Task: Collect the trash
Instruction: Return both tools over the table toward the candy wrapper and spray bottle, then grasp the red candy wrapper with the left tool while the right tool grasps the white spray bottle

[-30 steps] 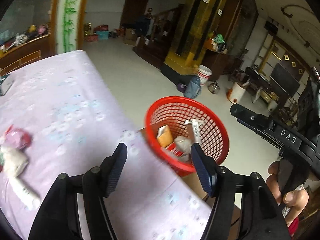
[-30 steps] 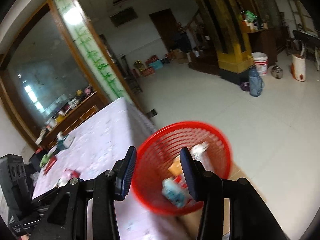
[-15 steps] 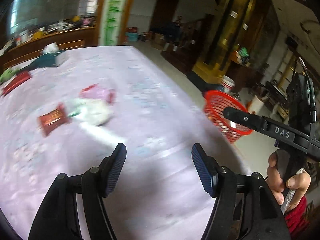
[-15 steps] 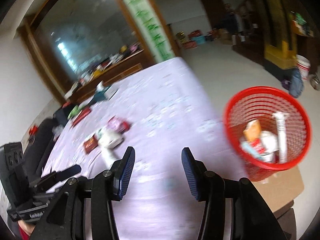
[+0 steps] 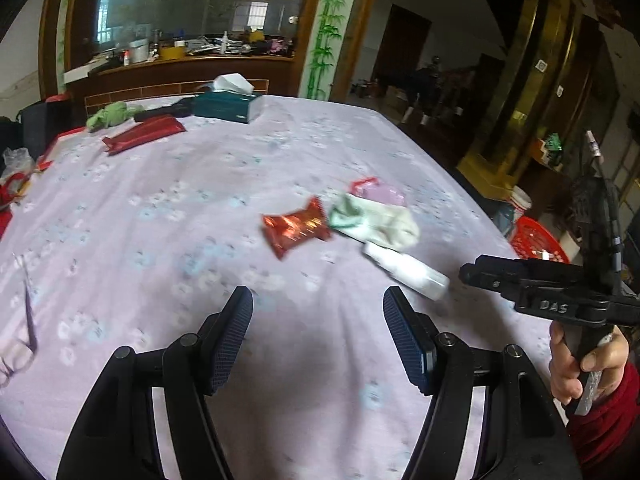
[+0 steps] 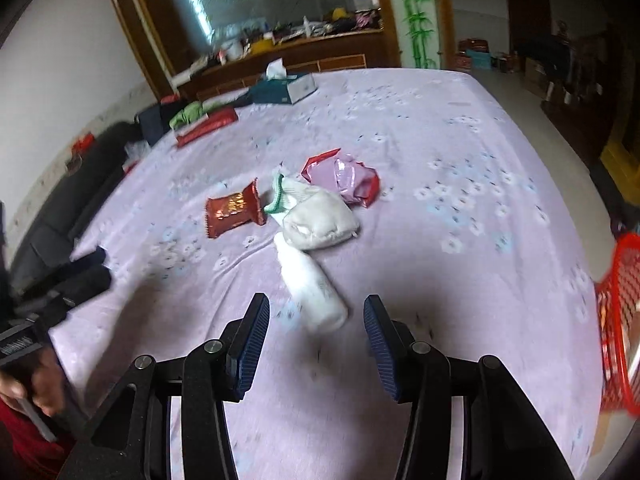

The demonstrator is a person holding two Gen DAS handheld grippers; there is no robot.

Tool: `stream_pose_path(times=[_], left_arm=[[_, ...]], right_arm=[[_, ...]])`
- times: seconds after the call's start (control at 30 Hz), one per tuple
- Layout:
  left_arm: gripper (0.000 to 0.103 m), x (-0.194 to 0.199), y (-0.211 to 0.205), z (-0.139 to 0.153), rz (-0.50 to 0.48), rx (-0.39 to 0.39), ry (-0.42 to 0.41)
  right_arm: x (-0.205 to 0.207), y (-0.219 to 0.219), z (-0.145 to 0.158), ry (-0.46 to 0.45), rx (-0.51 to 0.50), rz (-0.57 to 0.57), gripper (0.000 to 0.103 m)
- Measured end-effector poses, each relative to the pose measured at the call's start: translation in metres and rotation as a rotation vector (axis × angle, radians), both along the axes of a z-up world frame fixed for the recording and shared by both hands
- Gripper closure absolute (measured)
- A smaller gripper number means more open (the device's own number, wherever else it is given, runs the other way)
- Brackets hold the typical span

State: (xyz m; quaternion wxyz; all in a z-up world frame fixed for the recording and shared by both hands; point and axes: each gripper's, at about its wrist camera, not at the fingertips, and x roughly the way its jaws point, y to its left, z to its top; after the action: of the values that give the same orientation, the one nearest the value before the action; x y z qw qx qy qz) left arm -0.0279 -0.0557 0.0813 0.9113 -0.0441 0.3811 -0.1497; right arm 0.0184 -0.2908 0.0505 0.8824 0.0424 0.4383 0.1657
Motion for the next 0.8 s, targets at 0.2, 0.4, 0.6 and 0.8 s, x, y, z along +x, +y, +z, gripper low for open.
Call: stream_pose_path(times=[0.2,0.4,0.6,0.8], left_arm=[[0.037,0.041,0.010,0.001,-0.031,0.006,0.020],[0.037,0.081,-0.004,-0.006,-0.087,0.038,0.035],[0.037,0.113,-0.027,-0.024,-0.174,0.099,0.077],[0.040,0.131,-0.046,-0.041,-0.232,0.186,0.093]], right_arm=[[0.034,0.017,-0.025,0.056,-0.039,0.043,0.054],[0.027,0.036,-0.031,0.059,-0.108,0.083,0.066],[0.004,0.034,-0.030,0.102,-0.038,0.083,0.068],[-0.020,0.018,-0.029,0.109,0.037,0.049,0.069]])
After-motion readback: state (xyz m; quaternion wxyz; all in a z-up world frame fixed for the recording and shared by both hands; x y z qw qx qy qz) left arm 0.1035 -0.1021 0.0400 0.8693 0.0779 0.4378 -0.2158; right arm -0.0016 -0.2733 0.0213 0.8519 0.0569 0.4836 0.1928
